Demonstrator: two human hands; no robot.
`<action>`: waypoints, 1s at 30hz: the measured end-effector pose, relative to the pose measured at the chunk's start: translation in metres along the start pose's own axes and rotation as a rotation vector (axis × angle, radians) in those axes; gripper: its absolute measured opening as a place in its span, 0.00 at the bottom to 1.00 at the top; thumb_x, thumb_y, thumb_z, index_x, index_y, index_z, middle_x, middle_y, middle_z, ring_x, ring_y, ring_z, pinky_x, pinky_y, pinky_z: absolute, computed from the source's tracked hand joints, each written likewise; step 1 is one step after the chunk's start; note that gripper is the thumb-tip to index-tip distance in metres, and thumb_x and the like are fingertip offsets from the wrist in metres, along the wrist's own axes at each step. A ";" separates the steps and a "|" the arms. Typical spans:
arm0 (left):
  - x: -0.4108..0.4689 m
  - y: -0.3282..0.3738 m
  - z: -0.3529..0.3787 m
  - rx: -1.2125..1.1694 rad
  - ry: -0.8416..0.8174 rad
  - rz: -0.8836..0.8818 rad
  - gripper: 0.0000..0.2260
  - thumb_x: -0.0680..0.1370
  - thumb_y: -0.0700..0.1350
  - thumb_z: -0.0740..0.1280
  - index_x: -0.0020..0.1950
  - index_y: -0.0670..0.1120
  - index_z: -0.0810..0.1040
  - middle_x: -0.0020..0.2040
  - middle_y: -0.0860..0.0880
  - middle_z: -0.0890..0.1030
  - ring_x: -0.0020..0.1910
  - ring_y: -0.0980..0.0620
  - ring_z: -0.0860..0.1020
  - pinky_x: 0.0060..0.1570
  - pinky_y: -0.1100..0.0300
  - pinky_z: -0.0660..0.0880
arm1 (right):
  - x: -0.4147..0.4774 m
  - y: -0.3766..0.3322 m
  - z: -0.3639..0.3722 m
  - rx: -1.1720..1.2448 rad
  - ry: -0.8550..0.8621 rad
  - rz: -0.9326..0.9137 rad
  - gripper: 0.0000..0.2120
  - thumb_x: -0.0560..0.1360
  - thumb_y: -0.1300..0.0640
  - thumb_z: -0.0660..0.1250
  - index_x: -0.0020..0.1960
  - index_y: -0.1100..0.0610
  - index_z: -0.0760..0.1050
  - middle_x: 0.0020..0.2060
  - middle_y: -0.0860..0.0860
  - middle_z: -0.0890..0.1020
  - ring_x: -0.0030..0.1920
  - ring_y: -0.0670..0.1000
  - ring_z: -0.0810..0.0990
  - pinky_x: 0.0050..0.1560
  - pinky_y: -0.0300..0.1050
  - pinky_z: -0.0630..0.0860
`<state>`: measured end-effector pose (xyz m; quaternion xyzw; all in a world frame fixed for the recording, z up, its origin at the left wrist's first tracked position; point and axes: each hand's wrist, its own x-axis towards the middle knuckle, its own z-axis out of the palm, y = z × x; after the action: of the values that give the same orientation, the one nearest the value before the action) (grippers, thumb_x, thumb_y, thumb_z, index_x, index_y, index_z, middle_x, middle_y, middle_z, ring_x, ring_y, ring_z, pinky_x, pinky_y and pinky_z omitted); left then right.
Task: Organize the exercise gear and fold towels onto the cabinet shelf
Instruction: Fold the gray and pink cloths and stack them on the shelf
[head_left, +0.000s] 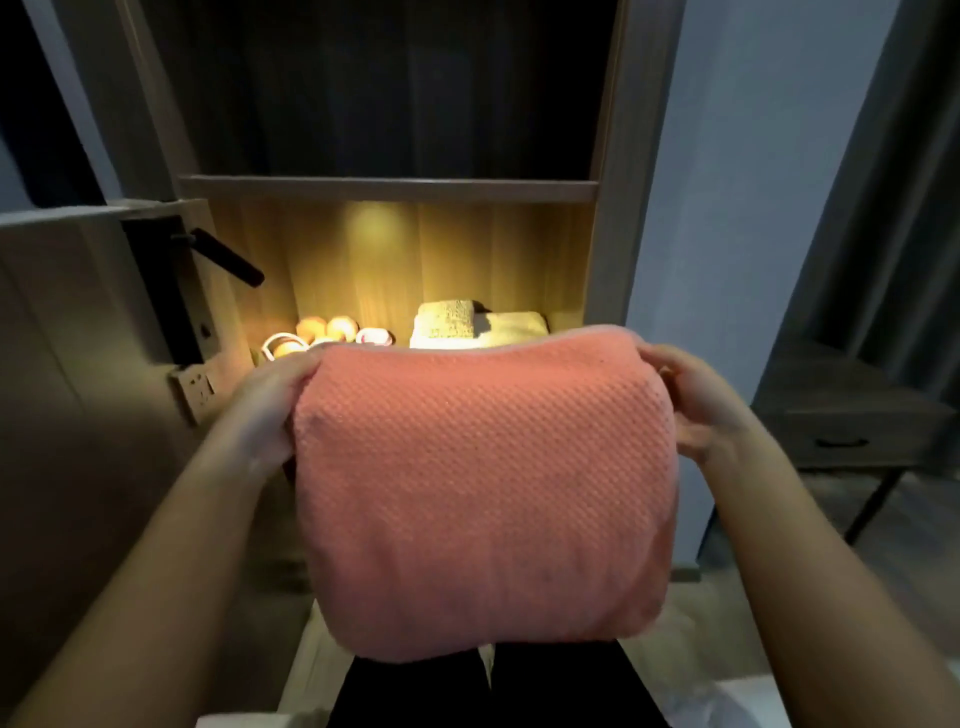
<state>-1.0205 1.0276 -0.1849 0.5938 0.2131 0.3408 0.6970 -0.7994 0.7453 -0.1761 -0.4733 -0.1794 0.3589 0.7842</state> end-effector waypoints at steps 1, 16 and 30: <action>0.000 -0.015 -0.001 0.008 0.001 -0.048 0.10 0.77 0.40 0.64 0.47 0.44 0.86 0.46 0.48 0.84 0.44 0.54 0.81 0.45 0.61 0.74 | 0.007 0.015 -0.009 0.024 0.008 0.048 0.08 0.77 0.59 0.60 0.43 0.60 0.76 0.31 0.51 0.74 0.30 0.47 0.72 0.36 0.41 0.68; 0.047 -0.227 -0.019 0.363 0.304 -0.527 0.10 0.75 0.38 0.66 0.53 0.36 0.81 0.52 0.36 0.82 0.45 0.43 0.79 0.42 0.56 0.74 | 0.098 0.201 -0.110 -0.301 0.577 0.479 0.12 0.78 0.61 0.63 0.59 0.64 0.75 0.40 0.57 0.79 0.39 0.53 0.76 0.40 0.48 0.73; 0.043 -0.309 -0.003 0.890 0.244 -0.583 0.09 0.82 0.46 0.57 0.55 0.46 0.75 0.40 0.53 0.74 0.37 0.56 0.72 0.33 0.61 0.64 | 0.125 0.284 -0.121 -1.040 0.462 0.337 0.10 0.78 0.56 0.60 0.52 0.56 0.78 0.48 0.54 0.82 0.48 0.54 0.79 0.46 0.47 0.74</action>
<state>-0.9250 1.0421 -0.4814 0.7039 0.5718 0.0766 0.4145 -0.7514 0.8459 -0.4898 -0.8833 -0.0788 0.2309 0.4003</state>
